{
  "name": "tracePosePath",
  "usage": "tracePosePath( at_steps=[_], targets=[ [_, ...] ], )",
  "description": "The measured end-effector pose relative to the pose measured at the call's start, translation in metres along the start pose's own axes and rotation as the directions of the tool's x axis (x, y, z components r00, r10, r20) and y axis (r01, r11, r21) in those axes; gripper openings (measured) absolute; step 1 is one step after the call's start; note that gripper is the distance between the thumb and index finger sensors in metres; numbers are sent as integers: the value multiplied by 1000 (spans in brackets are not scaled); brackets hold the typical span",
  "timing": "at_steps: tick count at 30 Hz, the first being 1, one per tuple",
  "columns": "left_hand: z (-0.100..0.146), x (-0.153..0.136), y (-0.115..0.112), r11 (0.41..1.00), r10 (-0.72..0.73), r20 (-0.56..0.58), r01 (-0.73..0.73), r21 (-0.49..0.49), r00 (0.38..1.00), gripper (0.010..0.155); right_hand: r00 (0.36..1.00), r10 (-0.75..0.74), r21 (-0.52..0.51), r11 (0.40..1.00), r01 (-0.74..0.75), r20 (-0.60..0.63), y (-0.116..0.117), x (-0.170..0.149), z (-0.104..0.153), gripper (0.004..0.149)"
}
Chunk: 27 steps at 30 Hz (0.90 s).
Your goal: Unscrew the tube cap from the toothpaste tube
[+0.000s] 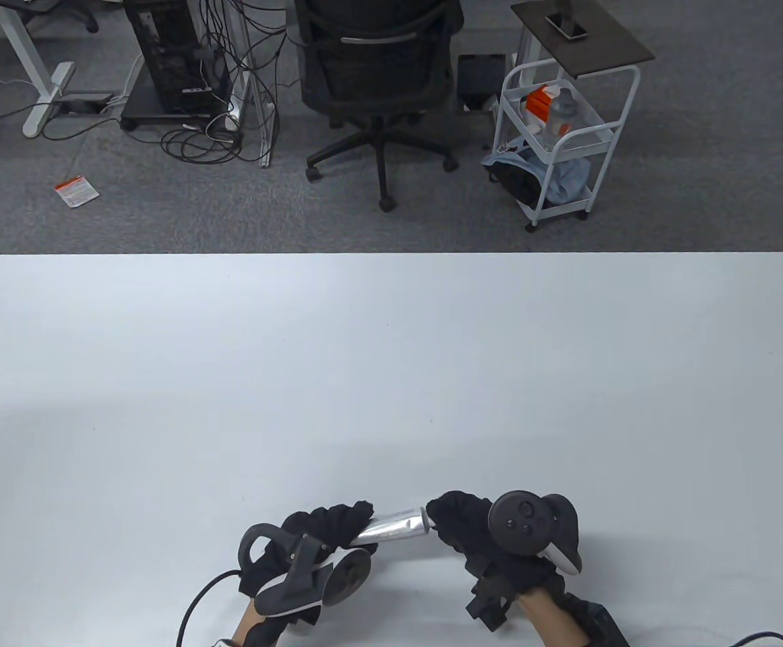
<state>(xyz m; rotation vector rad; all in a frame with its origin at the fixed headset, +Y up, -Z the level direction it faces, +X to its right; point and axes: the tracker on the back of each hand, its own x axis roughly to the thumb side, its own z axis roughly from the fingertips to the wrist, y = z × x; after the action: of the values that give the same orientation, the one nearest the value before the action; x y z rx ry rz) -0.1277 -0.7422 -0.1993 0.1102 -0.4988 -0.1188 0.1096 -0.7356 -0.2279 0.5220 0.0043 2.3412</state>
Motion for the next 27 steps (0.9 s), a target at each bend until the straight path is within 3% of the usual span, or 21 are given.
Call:
tracePosePath(
  at_steps=[9,13,20,27],
  targets=[
    [1,-4,5,999,30,-10,-30,12,999,76,993,17,-31,999,-13,119,-6,10,5,48],
    [2,-5,7,999,32,-18,-31,31,999,76,997,25,-61,998,-21,69,-8,5,7,66],
    [2,-4,8,999,13,-20,-12,33,1000,76,1000,-30,-25,999,30,5,-8,-2,4,46],
    [2,-4,8,1000,5,-23,-4,30,1000,76,995,-83,29,996,82,61,-10,-2,2,47]
  ],
)
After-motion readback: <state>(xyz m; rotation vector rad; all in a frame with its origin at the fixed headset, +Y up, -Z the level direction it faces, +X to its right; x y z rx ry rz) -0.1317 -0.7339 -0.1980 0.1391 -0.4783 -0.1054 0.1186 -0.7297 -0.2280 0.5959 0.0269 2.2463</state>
